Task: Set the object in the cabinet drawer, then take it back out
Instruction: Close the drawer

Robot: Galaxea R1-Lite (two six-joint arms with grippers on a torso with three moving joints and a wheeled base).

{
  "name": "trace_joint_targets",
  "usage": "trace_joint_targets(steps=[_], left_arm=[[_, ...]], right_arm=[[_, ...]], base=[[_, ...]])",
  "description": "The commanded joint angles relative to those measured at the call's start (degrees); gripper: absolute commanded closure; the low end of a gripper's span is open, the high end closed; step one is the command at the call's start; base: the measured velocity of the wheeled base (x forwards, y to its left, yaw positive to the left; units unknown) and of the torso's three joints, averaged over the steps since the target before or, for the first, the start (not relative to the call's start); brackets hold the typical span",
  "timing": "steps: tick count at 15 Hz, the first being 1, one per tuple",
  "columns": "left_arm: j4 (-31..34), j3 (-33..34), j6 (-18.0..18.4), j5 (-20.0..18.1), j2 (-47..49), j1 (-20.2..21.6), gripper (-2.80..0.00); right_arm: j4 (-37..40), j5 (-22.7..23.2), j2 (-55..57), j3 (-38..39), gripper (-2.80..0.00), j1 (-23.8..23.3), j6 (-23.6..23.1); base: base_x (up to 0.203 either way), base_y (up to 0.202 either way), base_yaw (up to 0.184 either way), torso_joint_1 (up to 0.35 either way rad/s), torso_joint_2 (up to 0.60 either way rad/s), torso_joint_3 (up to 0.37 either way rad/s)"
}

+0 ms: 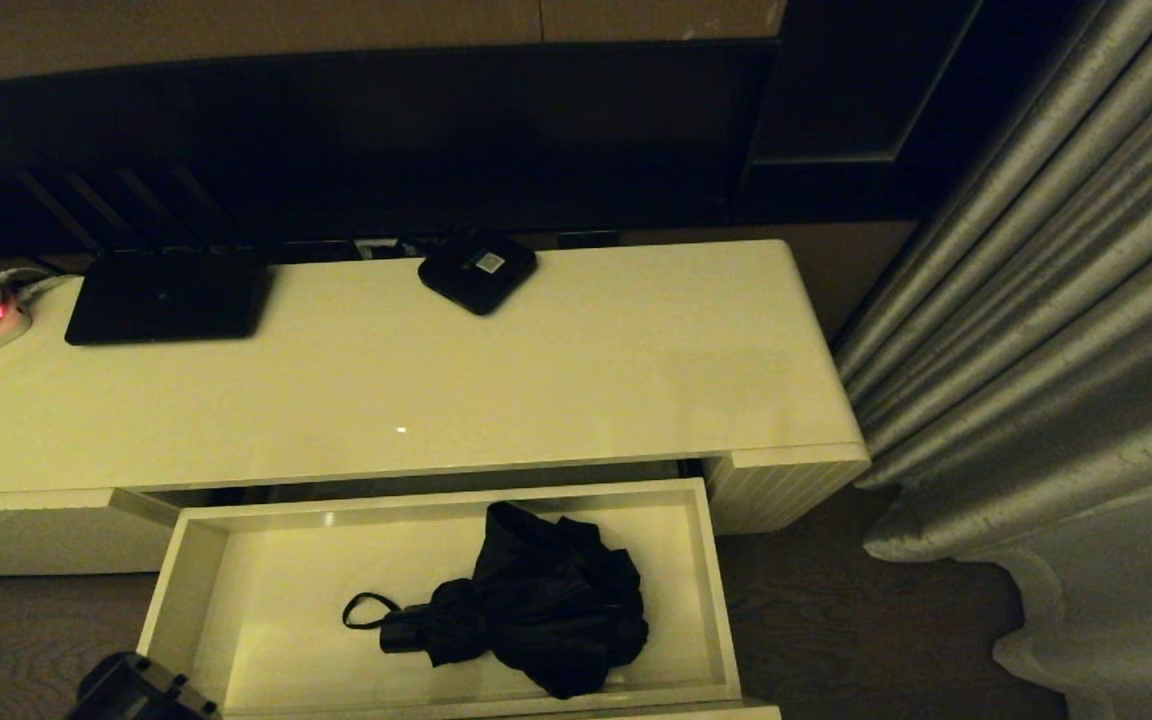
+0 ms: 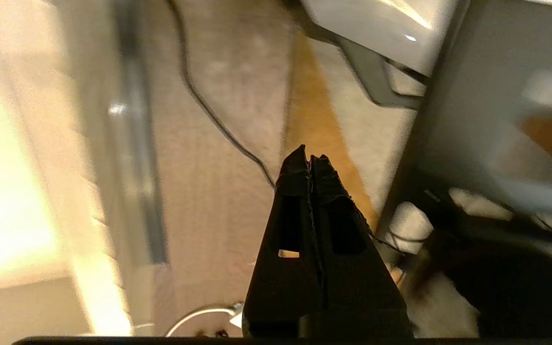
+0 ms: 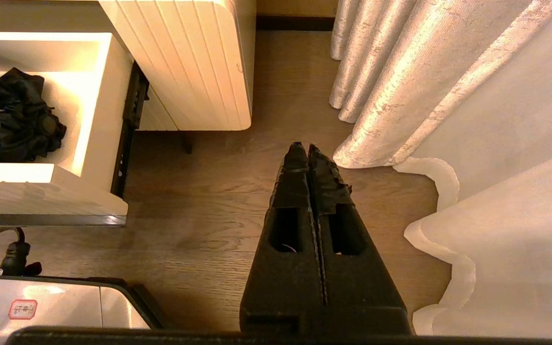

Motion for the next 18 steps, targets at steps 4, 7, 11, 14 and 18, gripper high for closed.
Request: trace_joint_targets(steps=[4, 7, 11, 14, 18], left_arm=[[-10.49, -0.09, -0.39, 3.42, 8.79, -0.01, 0.0], [-16.86, 0.23, -0.44, 6.72, 11.22, -0.01, 0.0], [-23.71, 0.28, -0.49, 10.66, 12.49, -0.01, 0.0], [-27.7, 0.18, -0.44, 12.11, 12.9, -0.01, 0.0], [-31.27, 0.34, -0.49, 14.3, 13.24, -0.01, 0.0]], right_arm=[[-0.02, 0.05, 0.04, 0.0, 0.0, 0.02, 0.0], [-0.02, 0.05, 0.04, 0.0, 0.0, 0.02, 0.0], [-0.02, 0.05, 0.04, 0.0, 0.0, 0.02, 0.0], [-0.02, 0.05, 0.04, 0.0, 0.0, 0.02, 0.0], [-0.02, 0.05, 0.04, 0.0, 0.0, 0.02, 0.0]], base=[[0.0, 0.0, 0.0, 0.0, 0.0, 0.0], [0.0, 0.0, 0.0, 0.0, 0.0, 0.0], [0.0, 0.0, 0.0, 0.0, 0.0, 0.0], [0.0, 0.0, 0.0, 0.0, 0.0, 0.0], [0.0, 0.0, 0.0, 0.0, 0.0, 0.0]])
